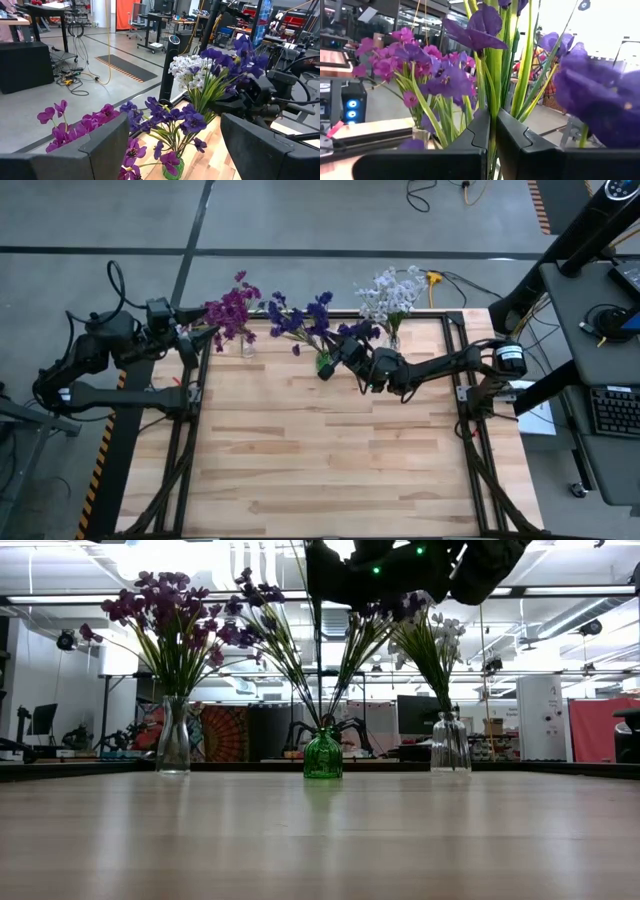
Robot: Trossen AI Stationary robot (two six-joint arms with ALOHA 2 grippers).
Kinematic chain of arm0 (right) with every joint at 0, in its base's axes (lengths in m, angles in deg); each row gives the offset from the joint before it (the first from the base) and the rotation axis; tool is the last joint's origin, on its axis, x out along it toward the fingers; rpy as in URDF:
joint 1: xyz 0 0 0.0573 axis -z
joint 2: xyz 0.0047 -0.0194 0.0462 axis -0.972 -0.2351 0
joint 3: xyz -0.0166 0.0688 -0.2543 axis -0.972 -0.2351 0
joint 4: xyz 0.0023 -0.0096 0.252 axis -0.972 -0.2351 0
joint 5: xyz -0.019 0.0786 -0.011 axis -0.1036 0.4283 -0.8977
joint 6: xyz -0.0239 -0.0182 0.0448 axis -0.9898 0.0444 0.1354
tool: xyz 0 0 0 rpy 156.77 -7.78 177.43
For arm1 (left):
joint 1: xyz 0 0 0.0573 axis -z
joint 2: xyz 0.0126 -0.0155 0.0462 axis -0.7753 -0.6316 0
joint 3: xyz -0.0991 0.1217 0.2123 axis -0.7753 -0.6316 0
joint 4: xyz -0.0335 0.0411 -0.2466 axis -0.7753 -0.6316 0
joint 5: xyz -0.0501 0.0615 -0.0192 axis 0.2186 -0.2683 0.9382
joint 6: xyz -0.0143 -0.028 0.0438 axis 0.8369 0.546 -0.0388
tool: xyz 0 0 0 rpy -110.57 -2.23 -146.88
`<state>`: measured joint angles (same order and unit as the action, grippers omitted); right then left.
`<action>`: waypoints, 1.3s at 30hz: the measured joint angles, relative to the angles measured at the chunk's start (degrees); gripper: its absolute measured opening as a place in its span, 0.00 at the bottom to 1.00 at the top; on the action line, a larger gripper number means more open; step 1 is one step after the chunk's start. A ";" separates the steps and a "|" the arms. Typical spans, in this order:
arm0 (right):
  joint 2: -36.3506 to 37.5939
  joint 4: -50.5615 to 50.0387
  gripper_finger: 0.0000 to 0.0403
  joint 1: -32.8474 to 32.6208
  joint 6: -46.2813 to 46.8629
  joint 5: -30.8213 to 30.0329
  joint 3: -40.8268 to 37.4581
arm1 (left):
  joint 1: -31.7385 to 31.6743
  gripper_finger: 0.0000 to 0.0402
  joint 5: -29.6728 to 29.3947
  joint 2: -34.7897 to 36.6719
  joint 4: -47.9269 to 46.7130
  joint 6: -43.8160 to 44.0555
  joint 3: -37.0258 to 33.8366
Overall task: Sort flowers into vase by color
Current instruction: Put the blue flowers into the green flower vase
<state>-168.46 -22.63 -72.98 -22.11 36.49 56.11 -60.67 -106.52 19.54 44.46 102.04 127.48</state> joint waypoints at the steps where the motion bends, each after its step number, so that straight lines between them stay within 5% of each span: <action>1: -0.27 -0.12 0.03 -0.01 -0.34 -0.26 0.23 | 0.00 0.73 0.00 -0.02 -0.01 0.00 0.00; 39: -1.80 0.96 0.03 0.41 -2.26 -0.28 0.69 | 0.01 0.73 -0.01 -0.02 0.01 -0.04 0.00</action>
<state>-170.26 -21.66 -72.57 -24.37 36.21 56.80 -60.66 -106.53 19.52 44.47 102.01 127.48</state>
